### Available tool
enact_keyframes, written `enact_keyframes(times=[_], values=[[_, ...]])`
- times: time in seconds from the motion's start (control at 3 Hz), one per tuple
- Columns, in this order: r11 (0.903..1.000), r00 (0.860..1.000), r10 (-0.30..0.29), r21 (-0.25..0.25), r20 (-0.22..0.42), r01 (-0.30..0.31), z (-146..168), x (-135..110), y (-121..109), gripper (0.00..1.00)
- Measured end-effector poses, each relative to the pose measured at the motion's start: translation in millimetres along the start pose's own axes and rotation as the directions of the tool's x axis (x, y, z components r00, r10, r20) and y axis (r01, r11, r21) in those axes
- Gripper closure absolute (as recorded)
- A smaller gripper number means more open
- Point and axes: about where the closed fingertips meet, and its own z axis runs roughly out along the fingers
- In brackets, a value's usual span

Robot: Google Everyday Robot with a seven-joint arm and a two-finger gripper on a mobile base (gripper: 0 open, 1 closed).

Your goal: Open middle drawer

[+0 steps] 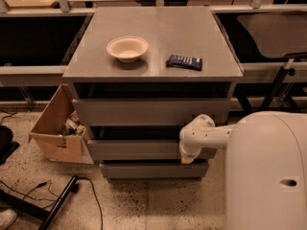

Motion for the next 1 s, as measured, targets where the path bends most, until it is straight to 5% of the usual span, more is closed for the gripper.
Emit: enact_keyframes(times=[0.67,1.0], values=[[1.0,1.0,0.0,0.0,0.0,0.0,-23.3,-1.0,-5.5,1.0],[1.0,1.0,0.0,0.0,0.0,0.0,-23.3,-1.0,-5.5,1.0]])
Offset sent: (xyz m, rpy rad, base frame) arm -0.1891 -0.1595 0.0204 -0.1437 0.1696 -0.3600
